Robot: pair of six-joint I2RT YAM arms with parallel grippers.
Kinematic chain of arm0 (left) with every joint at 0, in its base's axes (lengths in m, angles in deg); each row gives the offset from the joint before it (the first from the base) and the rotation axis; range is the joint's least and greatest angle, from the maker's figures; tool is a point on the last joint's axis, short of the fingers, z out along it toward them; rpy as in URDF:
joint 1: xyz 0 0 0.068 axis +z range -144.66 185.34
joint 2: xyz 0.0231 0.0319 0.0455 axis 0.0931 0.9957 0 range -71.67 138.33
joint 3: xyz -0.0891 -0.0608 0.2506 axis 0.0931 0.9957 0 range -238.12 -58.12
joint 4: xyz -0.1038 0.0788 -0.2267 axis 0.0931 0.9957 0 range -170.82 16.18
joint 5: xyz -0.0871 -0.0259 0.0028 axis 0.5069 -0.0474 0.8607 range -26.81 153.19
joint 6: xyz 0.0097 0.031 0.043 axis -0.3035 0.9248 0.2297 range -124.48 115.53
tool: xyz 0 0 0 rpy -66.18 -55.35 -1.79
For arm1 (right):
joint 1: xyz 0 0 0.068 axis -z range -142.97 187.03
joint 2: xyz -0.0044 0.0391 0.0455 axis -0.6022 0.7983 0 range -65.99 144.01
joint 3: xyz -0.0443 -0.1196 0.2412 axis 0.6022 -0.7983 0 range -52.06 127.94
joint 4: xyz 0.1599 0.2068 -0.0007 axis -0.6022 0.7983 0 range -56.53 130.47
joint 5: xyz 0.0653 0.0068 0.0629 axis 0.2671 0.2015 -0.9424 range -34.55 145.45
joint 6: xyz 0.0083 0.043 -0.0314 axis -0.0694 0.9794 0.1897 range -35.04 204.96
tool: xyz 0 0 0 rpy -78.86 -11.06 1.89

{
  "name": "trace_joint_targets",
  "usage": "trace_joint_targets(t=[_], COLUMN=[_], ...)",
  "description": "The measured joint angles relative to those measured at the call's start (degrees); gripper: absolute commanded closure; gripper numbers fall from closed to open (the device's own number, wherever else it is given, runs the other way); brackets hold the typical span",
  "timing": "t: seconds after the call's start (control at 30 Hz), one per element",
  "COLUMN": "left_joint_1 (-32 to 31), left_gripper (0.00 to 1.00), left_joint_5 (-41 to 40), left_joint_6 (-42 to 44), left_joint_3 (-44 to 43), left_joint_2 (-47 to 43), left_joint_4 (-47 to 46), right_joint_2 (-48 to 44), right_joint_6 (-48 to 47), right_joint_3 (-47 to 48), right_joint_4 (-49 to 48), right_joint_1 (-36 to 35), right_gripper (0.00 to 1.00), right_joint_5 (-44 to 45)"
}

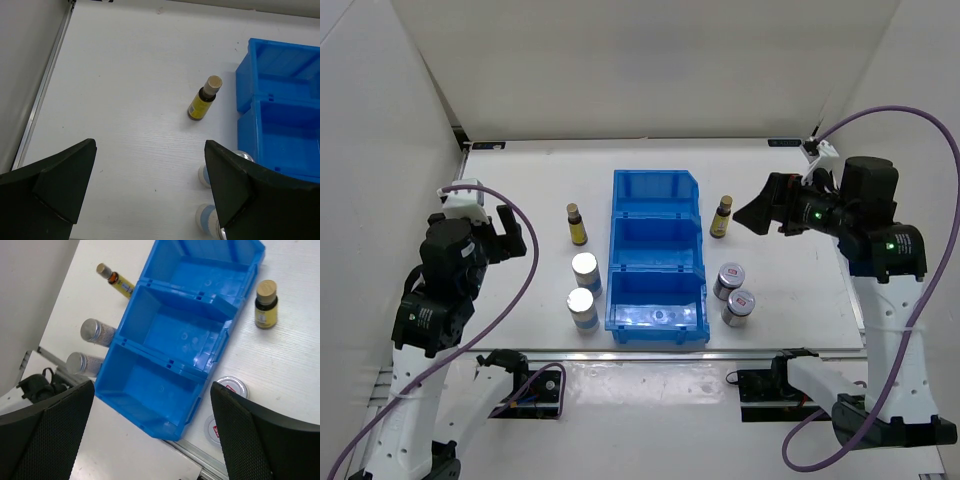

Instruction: Organize the condiment bottles

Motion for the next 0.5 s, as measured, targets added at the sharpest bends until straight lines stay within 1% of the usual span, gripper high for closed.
trace_joint_targets(t=[0.2,0.5], left_joint_1=[0.0,0.0], left_gripper=[0.00,0.00], left_joint_5=[0.0,-0.9], left_joint_6=[0.0,-0.7], left_joint_3=[0.0,0.5], left_joint_2=[0.0,-0.2], left_joint_4=[0.0,-0.2], right_joint_2=[-0.7,-1.1], right_joint_6=[1.4,2.8], right_joint_3=[0.0,0.0], right_joint_4=[0.2,1.2], right_joint_1=[0.0,0.0], right_gripper=[0.00,0.00], right_joint_5=[6.0,9.4])
